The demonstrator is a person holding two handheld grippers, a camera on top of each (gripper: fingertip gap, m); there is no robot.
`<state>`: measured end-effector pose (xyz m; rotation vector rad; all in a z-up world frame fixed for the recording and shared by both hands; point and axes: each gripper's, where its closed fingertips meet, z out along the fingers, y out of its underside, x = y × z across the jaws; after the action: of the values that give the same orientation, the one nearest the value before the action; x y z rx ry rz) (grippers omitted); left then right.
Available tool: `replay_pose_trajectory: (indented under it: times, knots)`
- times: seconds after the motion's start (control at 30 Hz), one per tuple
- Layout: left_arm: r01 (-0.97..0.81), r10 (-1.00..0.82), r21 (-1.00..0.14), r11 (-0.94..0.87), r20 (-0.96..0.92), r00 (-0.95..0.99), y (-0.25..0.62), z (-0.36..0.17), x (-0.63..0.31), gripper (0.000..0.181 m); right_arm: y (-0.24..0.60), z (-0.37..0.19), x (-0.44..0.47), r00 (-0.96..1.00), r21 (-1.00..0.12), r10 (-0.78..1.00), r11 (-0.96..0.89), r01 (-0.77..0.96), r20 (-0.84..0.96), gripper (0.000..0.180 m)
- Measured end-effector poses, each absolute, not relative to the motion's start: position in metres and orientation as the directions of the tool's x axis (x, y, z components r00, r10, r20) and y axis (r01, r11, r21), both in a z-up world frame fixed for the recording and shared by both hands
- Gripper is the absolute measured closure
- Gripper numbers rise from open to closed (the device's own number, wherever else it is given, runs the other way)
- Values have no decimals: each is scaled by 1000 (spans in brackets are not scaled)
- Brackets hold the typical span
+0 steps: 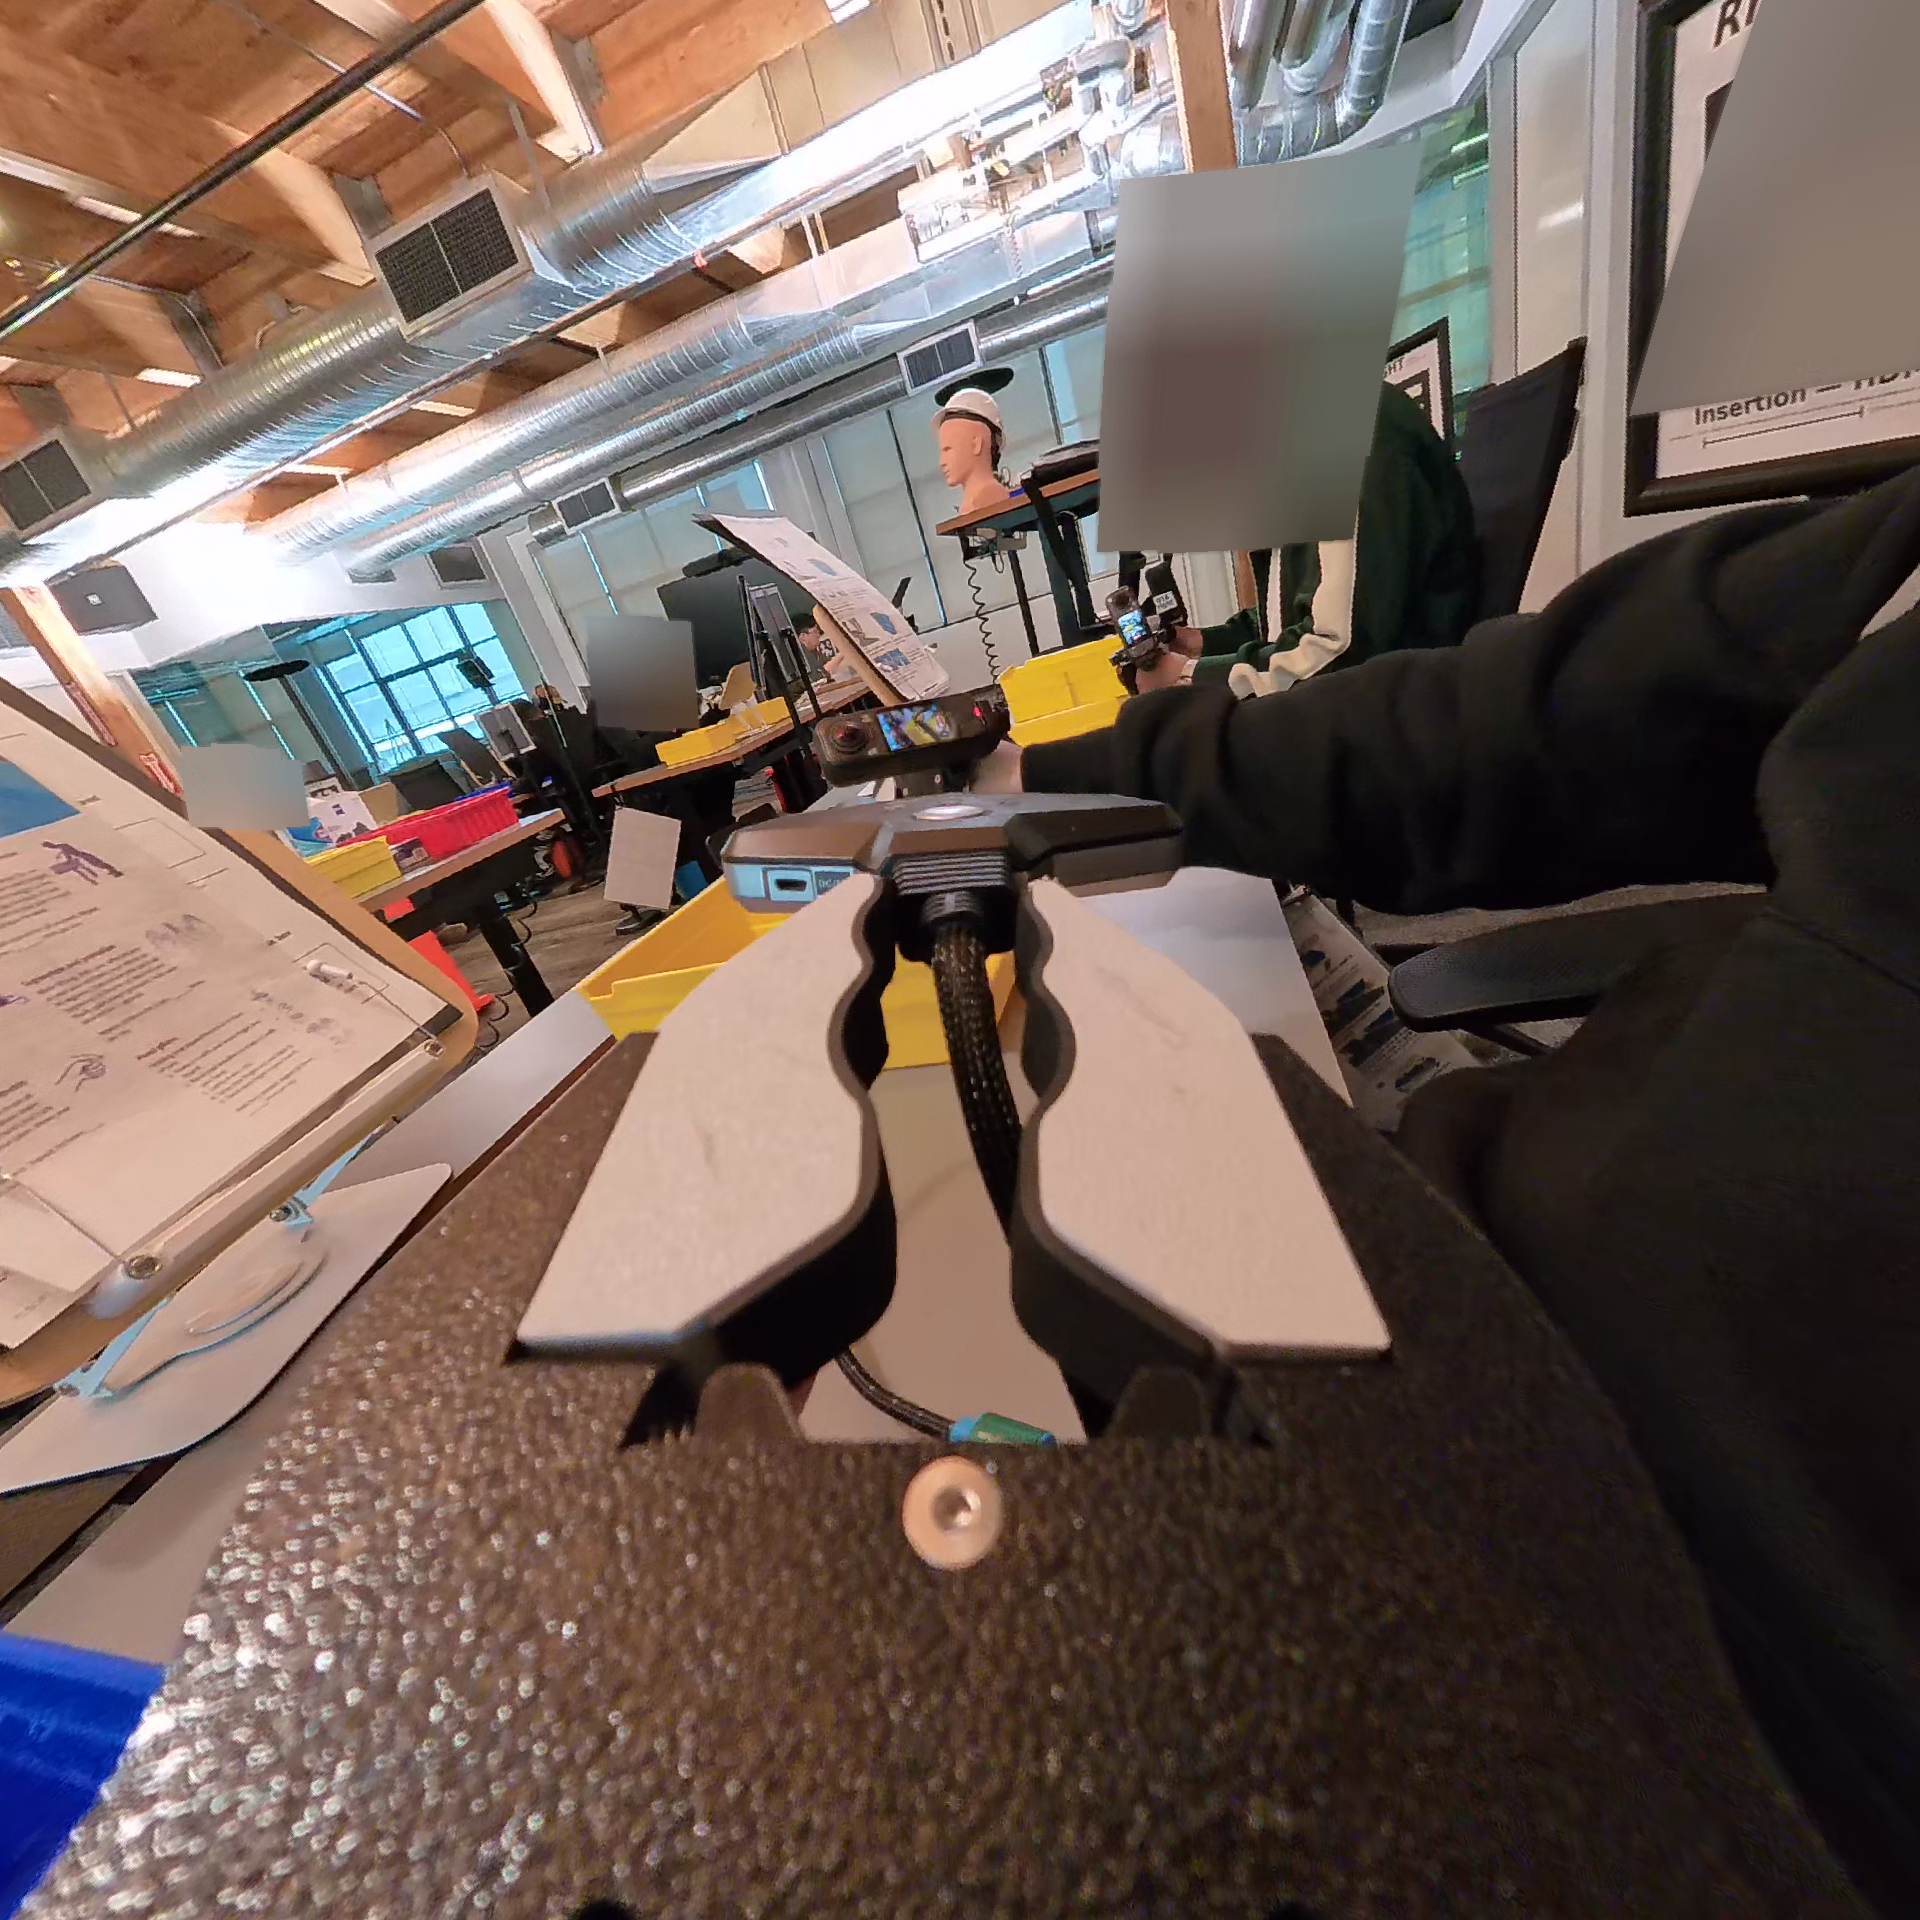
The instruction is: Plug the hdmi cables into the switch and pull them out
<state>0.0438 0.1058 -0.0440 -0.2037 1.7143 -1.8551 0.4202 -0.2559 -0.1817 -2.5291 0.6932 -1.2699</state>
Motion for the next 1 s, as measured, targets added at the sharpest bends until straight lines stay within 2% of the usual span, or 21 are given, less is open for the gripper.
replay_pose_trajectory:
  times: [0.13, 0.23, 0.33, 0.43, 0.5, 0.77, 0.8, 0.87, 0.93, 1.0]
  knots:
    - [322, -520, -947, 11, -280, -807, 108, -43, 43, 159, -258, -177, 423, 494, -399, -497, -868, -296, 713, 173]
    - [323, -524, -946, 6, -278, -805, 110, -43, 43, 159, -254, -149, 422, 402, -483, -521, -852, -201, 753, 173]
    - [324, -527, -946, 4, -277, -803, 111, -43, 43, 159, -237, -109, 407, 364, -613, -564, -790, 25, 741, 173]
    - [325, -529, -946, 7, -279, -802, 111, -43, 43, 159, -229, -95, 384, 410, -628, -521, -755, 186, 748, 173]
    - [324, -527, -946, 3, -277, -804, 111, -43, 43, 159, -230, -100, 377, 420, -577, -450, -778, 248, 788, 173]
    - [320, -525, -947, 2, -274, -806, 110, -44, 44, 159, -225, -128, 385, 436, -301, -175, -923, 240, 883, 173]
    - [320, -524, -947, 1, -274, -807, 110, -44, 44, 159, -223, -132, 388, 440, -278, -156, -933, 230, 884, 170]
    - [322, -523, -947, 1, -275, -807, 109, -43, 43, 159, -220, -138, 392, 458, -265, -149, -943, 201, 877, 145]
    - [322, -522, -947, -1, -274, -808, 109, -43, 44, 159, -217, -125, 390, 445, -340, -233, -924, 176, 864, 135]
    - [318, -519, -948, -12, -266, -812, 109, -43, 45, 159, -208, -89, 376, 392, -514, -419, -840, 174, 819, 137]
